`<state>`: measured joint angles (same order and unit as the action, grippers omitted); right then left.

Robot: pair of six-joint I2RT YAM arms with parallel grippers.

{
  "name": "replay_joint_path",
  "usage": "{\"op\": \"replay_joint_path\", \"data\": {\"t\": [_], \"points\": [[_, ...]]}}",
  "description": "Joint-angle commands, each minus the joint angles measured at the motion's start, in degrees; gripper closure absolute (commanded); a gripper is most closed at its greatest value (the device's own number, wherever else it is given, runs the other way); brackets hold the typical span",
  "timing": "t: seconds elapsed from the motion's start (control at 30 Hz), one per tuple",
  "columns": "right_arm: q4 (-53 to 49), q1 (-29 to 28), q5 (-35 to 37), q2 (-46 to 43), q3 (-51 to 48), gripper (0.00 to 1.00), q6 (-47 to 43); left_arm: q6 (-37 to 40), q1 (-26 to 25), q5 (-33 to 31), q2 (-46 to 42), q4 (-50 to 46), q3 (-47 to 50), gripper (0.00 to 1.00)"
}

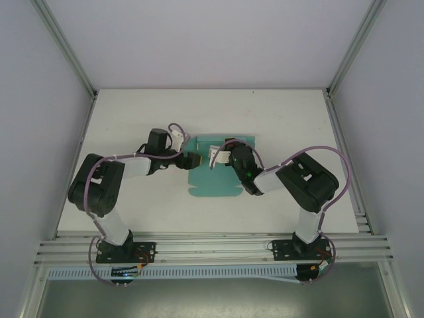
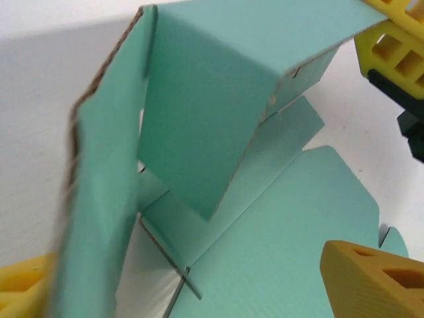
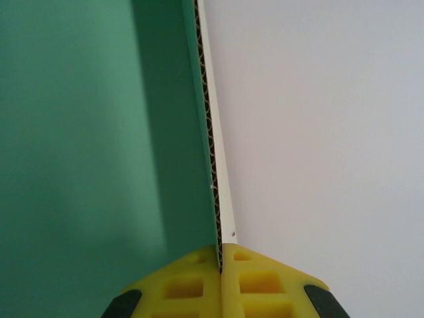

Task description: Assemble paper box

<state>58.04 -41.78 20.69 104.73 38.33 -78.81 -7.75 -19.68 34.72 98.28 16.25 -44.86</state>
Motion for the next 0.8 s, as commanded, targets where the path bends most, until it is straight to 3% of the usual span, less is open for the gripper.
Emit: {"op": "replay_joint_path", "data": {"t": [0.0,0.07,0.17,0.3,0.4,0.57,0.67,0.77], "points": [[0.5,-0.5,-0.7,-1.6,-0.1,1.00,-0.5,-2.8,-0.2,-14.2,-7.4,-2.6,1.7,0.08],[0.6,-0.4,-1.1,-1.8,0.0,1.00,-1.1,-4.2,0.0,-20.4,-11.3,-3.9,2.9,0.02],[1.9,0.2,-2.1,-1.8,0.2,1.00,-1.7,-7.3,1.4,-27.1,-16.5,-7.7,3.1,0.01],[4.2,0.6,-4.1,-1.7,0.2,1.00,-2.7,-14.9,8.7,-30.8,-17.1,-12.9,2.3,0.01],[6.8,0.6,-4.9,-0.6,-0.3,1.00,-3.8,-16.3,11.8,-29.1,-13.6,-14.3,0.5,0.01],[10.6,0.9,-4.3,1.8,0.3,1.00,-5.3,-10.8,11.8,-14.8,-6.1,-8.4,-2.1,0.13],[7.9,0.9,-4.3,1.3,1.0,1.00,-3.2,-7.8,10.7,-6.0,-2.6,-4.2,-3.0,0.19],[6.1,0.8,-4.6,0.7,1.0,1.00,-2.5,-5.7,8.0,-4.7,-0.6,-2.2,-4.4,0.24]]}}
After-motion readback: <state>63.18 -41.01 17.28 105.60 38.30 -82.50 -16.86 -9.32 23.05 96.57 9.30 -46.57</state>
